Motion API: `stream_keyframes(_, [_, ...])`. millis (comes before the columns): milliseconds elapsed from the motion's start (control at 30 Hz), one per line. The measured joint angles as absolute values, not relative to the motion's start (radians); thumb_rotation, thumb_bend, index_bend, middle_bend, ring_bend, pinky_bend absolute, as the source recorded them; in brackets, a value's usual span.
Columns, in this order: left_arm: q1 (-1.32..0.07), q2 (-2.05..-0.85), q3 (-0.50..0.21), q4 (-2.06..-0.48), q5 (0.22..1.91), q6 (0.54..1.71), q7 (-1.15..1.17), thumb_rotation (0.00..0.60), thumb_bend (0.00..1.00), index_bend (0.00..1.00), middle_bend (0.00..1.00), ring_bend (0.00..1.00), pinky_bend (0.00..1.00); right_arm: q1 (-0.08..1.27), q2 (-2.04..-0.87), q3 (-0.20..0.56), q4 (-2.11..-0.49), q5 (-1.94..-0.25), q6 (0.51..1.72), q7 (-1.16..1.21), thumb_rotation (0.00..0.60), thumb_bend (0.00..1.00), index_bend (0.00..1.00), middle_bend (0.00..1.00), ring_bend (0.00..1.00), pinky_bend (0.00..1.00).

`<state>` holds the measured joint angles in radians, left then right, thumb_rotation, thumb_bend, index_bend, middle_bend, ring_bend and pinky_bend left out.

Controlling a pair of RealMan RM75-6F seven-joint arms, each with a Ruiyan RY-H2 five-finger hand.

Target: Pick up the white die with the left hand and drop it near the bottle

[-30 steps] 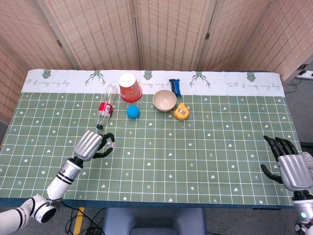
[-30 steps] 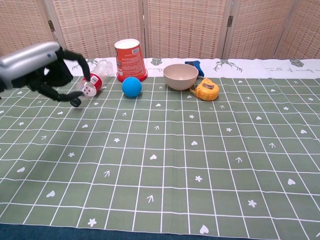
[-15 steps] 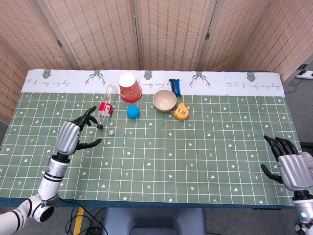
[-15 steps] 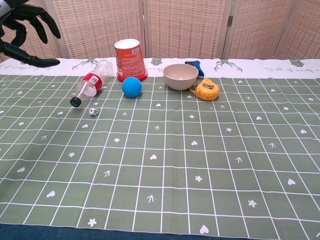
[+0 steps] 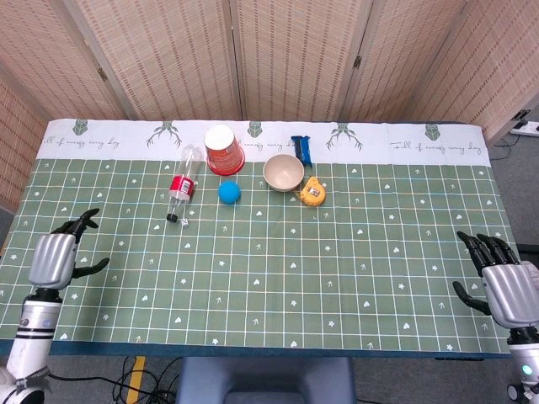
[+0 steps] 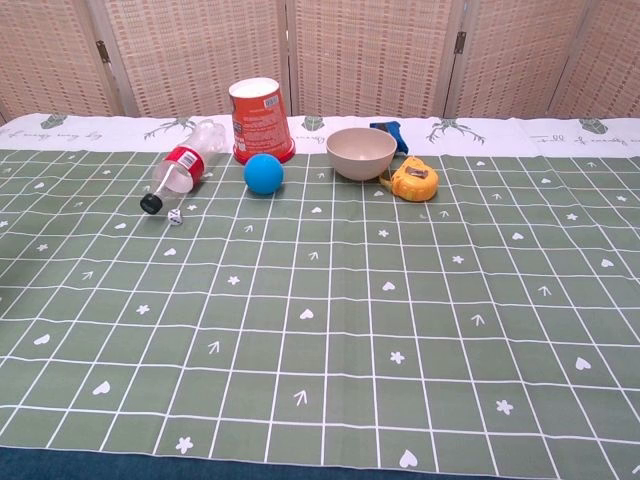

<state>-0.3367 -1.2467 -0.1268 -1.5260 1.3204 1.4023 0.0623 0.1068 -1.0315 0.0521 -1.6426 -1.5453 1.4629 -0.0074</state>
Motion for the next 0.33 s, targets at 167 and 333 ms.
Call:
stream_keyframes(167, [-0.257, -1.201, -0.096, -1.572, 1.297, 1.455, 0.084, 0.6, 0.15, 0.21, 0.38, 0.36, 0.51, 0.111, -1.037, 0.052, -1.643, -1.55, 1.46, -0.005, 0.6, 0.24, 0.1, 0.19, 0.14, 0.16])
stream_keyframes(333, [-0.197, -1.18, -0.066, -1.612, 1.307, 1.508, 0.106, 0.6, 0.15, 0.22, 0.38, 0.36, 0.51, 0.115, -1.04, 0.049, -1.648, -1.561, 1.457, 0.004, 0.6, 0.24, 0.1, 0.19, 0.14, 0.16])
